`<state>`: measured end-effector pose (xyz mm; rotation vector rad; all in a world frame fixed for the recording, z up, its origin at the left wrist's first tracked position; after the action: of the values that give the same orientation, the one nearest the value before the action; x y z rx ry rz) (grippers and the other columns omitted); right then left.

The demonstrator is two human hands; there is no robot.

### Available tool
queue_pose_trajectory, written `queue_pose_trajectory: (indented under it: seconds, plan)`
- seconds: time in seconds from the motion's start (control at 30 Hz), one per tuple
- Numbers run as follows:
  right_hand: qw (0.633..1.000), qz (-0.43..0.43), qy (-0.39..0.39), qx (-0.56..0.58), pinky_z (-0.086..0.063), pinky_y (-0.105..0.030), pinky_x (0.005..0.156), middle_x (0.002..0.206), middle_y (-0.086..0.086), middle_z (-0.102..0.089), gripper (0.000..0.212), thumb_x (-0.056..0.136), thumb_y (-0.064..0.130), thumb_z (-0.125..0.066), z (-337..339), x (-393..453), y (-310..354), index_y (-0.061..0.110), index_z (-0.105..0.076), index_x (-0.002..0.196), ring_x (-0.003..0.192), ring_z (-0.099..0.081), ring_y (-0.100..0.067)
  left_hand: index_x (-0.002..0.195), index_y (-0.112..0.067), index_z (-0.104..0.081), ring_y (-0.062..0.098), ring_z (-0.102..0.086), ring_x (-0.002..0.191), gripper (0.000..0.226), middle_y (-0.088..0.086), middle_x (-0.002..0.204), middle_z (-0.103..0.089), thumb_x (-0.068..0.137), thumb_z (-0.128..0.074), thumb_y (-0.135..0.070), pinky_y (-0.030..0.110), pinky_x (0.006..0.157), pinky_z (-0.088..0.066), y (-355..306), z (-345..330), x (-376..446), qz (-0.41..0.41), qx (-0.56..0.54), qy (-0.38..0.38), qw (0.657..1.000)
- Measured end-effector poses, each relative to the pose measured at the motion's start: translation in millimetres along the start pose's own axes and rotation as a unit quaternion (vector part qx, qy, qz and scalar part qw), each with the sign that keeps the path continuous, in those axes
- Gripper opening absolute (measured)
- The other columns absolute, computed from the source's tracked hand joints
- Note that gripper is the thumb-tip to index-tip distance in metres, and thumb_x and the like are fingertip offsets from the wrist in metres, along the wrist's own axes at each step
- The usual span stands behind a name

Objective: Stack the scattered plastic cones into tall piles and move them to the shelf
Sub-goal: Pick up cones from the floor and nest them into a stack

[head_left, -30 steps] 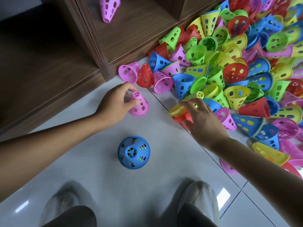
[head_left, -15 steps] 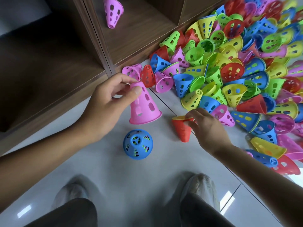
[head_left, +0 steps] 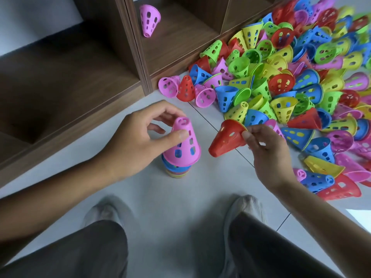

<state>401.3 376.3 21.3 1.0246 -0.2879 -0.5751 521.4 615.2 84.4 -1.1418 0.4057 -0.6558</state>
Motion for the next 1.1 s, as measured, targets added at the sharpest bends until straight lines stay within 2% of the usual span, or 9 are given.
queue_pose_trajectory:
  seconds: [0.1,0.17,0.27,0.37,0.47,0.6,0.73,0.93,1.1]
  plan:
    - [0.992,-0.036,-0.002,0.121,-0.054,-0.041,0.084,0.085,-0.002,-0.069,0.016,0.101,0.018,-0.055,-0.5,-9.9,7.3,0.007,-0.064,0.094,0.081,-0.064,-0.018,0.103,-0.023,-0.067,0.015,-0.064,0.105,0.021,-0.011,0.106,-0.069,0.085,-0.077,-0.019,0.040,0.089,-0.052,3.2,-6.5,-12.8,-0.007,0.056,0.020,0.998]
    - [0.977,-0.081,-0.003,0.199,-0.056,-0.041,0.089,0.087,-0.009,-0.068,0.019,0.102,0.016,-0.052,-2.6,-16.7,11.9,0.001,-0.062,0.098,0.082,-0.066,-0.020,0.104,-0.024,-0.066,0.014,-0.064,0.103,0.025,-0.012,0.106,-0.068,0.083,-0.078,-0.016,0.035,0.087,-0.052,8.7,-10.1,-18.9,-0.007,0.081,0.020,0.996]
    - [0.948,-0.137,0.019,0.286,-0.056,-0.042,0.091,0.090,-0.012,-0.065,0.020,0.103,0.019,-0.049,-10.9,-28.7,21.8,0.004,-0.062,0.100,0.083,-0.064,-0.021,0.105,-0.026,-0.065,0.010,-0.063,0.104,0.028,-0.015,0.108,-0.067,0.082,-0.078,-0.017,0.033,0.087,-0.051,18.6,-13.7,-23.2,0.006,0.097,0.011,0.995]
    - [0.932,-0.157,0.054,0.323,-0.056,-0.043,0.091,0.094,-0.016,-0.064,0.023,0.103,0.020,-0.048,-23.0,-38.3,33.6,0.002,-0.062,0.102,0.086,-0.061,-0.025,0.106,-0.029,-0.064,0.010,-0.062,0.107,0.031,-0.017,0.109,-0.066,0.081,-0.079,-0.020,0.035,0.087,-0.052,27.9,-13.9,-22.8,0.015,0.095,0.006,0.995]
    - [0.916,-0.170,0.080,0.355,-0.058,-0.037,0.084,0.092,-0.016,-0.064,0.022,0.102,0.019,-0.048,-33.5,-43.0,44.3,0.005,-0.064,0.097,0.085,-0.059,-0.027,0.110,-0.030,-0.064,0.012,-0.061,0.109,0.034,-0.016,0.111,-0.066,0.081,-0.081,-0.023,0.034,0.087,-0.052,35.1,-12.3,-22.8,0.011,0.099,0.013,0.995]
    - [0.902,-0.185,0.118,0.372,-0.056,-0.030,0.076,0.090,-0.016,-0.064,0.020,0.102,0.017,-0.048,-47.2,-43.5,53.3,0.004,-0.063,0.096,0.081,-0.061,-0.026,0.112,-0.030,-0.064,0.012,-0.059,0.109,0.036,-0.022,0.109,-0.063,0.080,-0.080,-0.031,0.027,0.087,-0.050,49.5,-0.3,-26.0,0.010,0.130,0.008,0.991]
    - [0.898,-0.196,0.139,0.369,-0.056,-0.029,0.074,0.091,-0.018,-0.066,0.022,0.103,0.015,-0.048,-57.9,-41.2,54.7,-0.002,-0.062,0.102,0.078,-0.064,-0.025,0.111,-0.030,-0.065,0.012,-0.058,0.112,0.028,-0.017,0.112,-0.065,0.085,-0.076,-0.030,0.030,0.089,-0.051,64.3,17.6,-27.8,0.012,0.162,0.014,0.987]
    - [0.916,-0.199,0.160,0.311,-0.060,-0.033,0.078,0.085,-0.016,-0.069,0.024,0.100,0.017,-0.054,-67.3,-42.2,51.8,-0.004,-0.065,0.101,0.073,-0.068,-0.024,0.108,-0.030,-0.066,0.011,-0.061,0.109,0.021,-0.016,0.111,-0.068,0.089,-0.072,-0.024,0.035,0.091,-0.052,82.7,40.7,-19.0,0.040,0.158,-0.006,0.987]
    - [0.928,-0.214,0.144,0.268,-0.061,-0.031,0.071,0.088,-0.023,-0.069,0.019,0.098,0.012,-0.059,-71.4,-46.0,42.3,-0.005,-0.067,0.097,0.070,-0.072,-0.026,0.108,-0.029,-0.065,0.008,-0.062,0.108,0.018,-0.018,0.109,-0.069,0.091,-0.069,-0.024,0.037,0.090,-0.053,88.9,39.2,1.9,0.036,0.157,-0.005,0.987]
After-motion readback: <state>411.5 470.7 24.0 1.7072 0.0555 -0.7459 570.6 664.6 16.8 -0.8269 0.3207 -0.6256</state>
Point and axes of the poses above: each hand's wrist, its own x-axis towards the middle knuckle, its own z-axis out of the back of the hand, y = z × x, the point moved 5 cm from there along x, towards the middle knuckle
